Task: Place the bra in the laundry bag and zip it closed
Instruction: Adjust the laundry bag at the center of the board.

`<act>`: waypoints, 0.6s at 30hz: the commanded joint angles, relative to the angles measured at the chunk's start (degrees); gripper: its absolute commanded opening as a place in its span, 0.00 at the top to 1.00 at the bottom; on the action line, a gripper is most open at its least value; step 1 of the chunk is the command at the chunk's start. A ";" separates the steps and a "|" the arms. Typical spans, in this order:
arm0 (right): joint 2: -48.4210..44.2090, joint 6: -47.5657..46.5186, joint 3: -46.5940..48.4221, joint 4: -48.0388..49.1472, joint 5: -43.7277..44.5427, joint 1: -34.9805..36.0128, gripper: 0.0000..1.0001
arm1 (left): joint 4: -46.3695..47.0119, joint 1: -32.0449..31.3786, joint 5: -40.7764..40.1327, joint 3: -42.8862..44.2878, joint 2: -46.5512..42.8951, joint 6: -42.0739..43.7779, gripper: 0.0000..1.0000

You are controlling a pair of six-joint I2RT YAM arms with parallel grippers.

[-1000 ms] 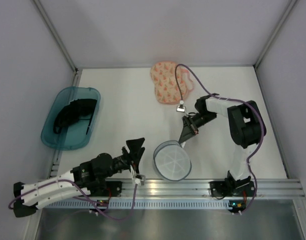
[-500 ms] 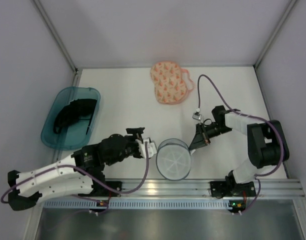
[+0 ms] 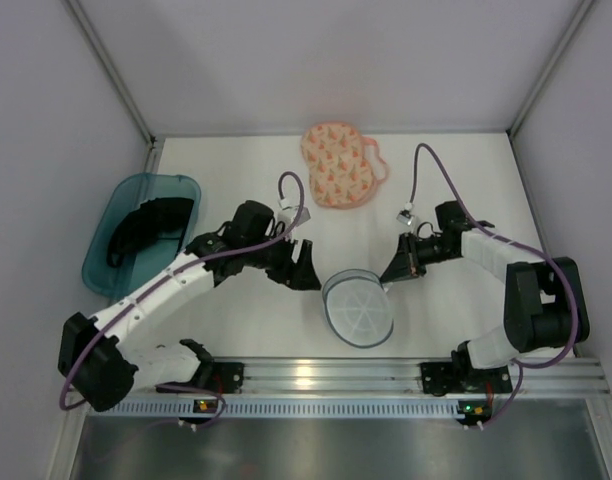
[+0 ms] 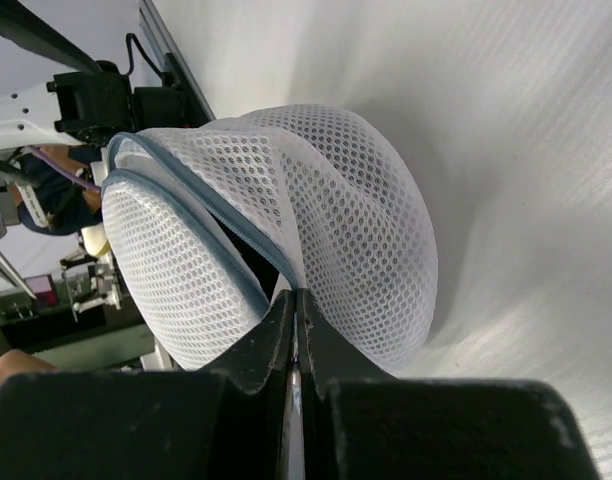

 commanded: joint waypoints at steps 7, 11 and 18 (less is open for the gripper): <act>-0.64 0.74 0.25 2.51 -0.12 -0.72 1.00 | 18.56 1.19 16.26 -7.59 3.79 -27.56 0.21; -0.37 1.18 0.16 2.95 0.15 -0.63 1.00 | 19.44 -0.03 15.03 -9.78 3.70 -28.79 0.24; -0.72 1.35 0.07 3.13 -0.55 0.07 1.00 | 24.62 -1.97 13.01 -10.93 5.19 -30.81 0.42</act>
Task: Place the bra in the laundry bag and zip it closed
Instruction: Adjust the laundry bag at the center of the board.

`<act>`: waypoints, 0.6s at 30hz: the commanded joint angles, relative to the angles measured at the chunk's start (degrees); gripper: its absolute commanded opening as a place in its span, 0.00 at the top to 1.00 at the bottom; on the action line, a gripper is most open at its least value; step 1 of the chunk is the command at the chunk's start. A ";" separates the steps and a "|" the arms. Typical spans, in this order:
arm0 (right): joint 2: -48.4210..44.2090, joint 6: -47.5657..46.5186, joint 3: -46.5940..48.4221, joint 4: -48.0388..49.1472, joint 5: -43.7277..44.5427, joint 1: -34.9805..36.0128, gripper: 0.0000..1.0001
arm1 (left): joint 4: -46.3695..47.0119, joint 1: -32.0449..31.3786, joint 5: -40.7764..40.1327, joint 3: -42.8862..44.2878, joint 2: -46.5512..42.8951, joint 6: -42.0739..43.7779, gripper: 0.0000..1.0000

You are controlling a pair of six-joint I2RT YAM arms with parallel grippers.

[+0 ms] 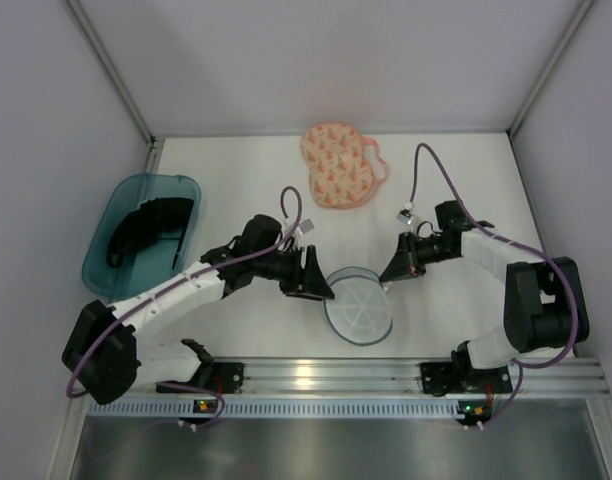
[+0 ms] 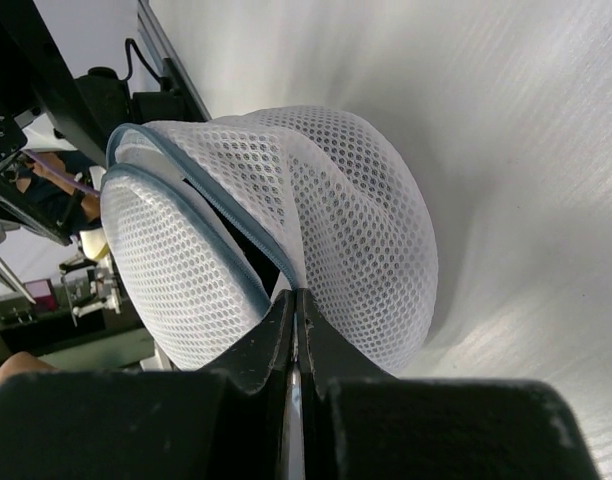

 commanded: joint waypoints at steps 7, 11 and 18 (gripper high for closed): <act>-2.74 -3.60 0.18 -1.32 -3.14 0.56 0.95 | 9.91 0.11 0.64 1.47 3.61 -1.57 0.77; -4.24 -4.56 0.09 -2.20 -4.55 0.56 0.87 | 9.21 1.78 1.60 3.13 5.62 0.37 0.99; -2.48 -16.34 5.10 -14.33 -5.61 -0.85 0.18 | 9.03 8.01 21.62 4.90 11.51 4.93 1.00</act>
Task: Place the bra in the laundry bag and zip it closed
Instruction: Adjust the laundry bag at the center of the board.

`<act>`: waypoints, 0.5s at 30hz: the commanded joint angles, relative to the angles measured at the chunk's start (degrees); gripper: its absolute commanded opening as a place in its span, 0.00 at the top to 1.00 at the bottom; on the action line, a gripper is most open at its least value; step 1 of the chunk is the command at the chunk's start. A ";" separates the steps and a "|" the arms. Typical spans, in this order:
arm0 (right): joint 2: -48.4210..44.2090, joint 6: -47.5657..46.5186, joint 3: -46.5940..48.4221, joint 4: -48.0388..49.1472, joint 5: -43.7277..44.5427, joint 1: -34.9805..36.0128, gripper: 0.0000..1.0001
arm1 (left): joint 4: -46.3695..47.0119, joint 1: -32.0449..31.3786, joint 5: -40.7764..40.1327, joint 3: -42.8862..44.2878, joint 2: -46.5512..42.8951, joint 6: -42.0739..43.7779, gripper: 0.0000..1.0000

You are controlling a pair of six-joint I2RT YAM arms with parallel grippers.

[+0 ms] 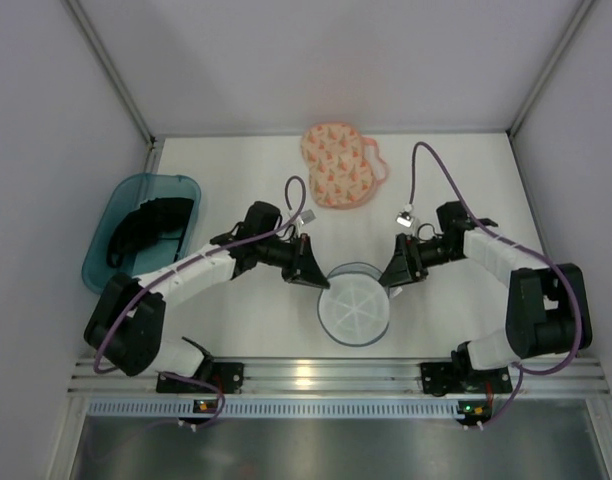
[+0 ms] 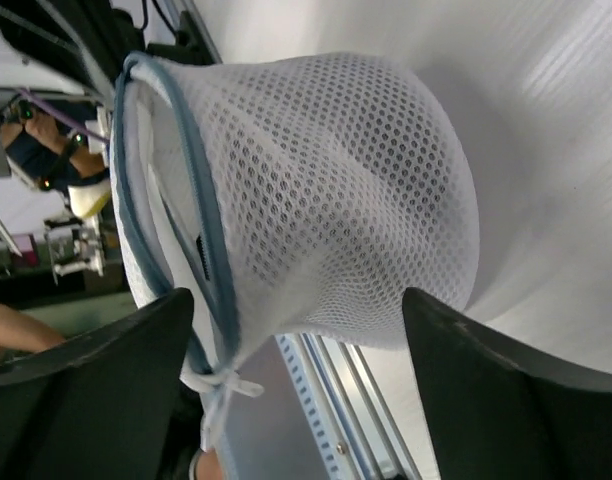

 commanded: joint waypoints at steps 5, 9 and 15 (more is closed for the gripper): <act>-0.15 -10.23 8.68 -8.72 -4.32 -0.48 0.01 | -10.90 4.66 17.85 6.35 6.66 16.70 1.00; 3.10 -15.94 11.41 -14.44 -5.55 3.64 0.01 | -28.13 5.54 14.26 14.60 12.55 34.25 1.00; 5.22 -22.10 15.02 -16.12 4.44 12.25 0.00 | -38.79 5.63 15.57 20.51 18.18 44.41 1.00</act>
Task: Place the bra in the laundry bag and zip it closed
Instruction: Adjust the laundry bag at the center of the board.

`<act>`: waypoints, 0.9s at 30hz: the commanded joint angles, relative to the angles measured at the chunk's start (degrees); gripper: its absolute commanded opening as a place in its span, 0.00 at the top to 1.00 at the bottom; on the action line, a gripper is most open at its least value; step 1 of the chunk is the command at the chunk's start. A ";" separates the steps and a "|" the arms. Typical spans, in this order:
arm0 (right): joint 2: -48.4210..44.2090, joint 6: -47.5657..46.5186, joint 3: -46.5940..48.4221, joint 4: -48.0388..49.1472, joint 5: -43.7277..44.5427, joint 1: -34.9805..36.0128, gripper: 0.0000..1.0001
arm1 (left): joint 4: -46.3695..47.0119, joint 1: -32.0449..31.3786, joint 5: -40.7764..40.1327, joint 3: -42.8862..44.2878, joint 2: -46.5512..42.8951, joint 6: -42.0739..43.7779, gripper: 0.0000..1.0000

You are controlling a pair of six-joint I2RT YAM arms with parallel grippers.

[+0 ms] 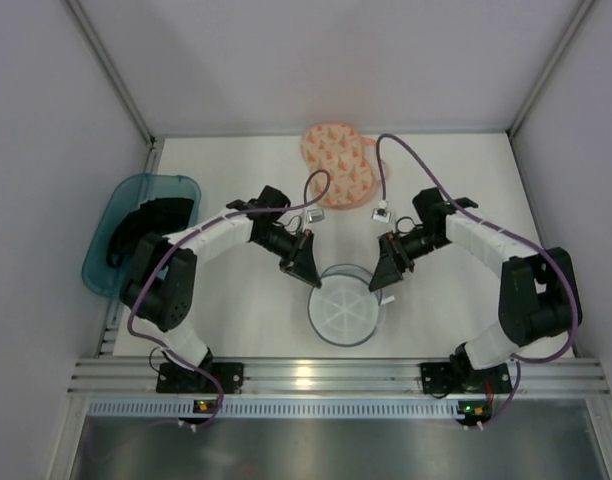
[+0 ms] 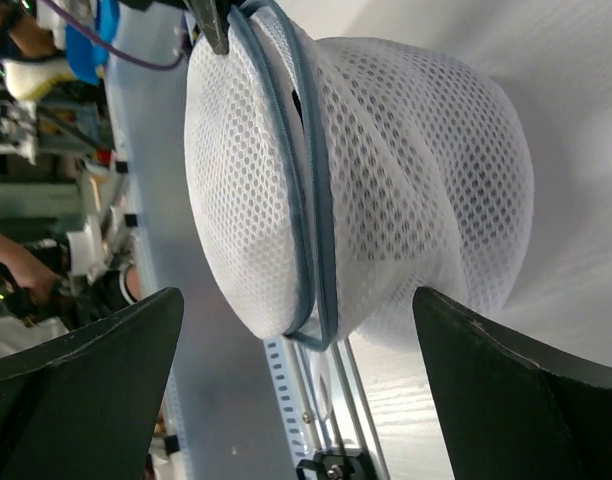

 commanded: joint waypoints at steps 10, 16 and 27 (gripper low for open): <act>1.53 -6.35 5.46 -1.19 4.91 8.55 0.14 | -14.52 0.19 1.51 7.73 3.98 14.87 1.00; 1.88 -2.66 3.45 3.11 3.42 12.59 0.44 | -14.69 0.28 0.72 11.68 5.38 12.14 1.00; -0.05 8.05 -0.68 12.16 -1.94 11.11 1.00 | -14.61 4.57 -4.20 12.74 -1.28 10.12 0.63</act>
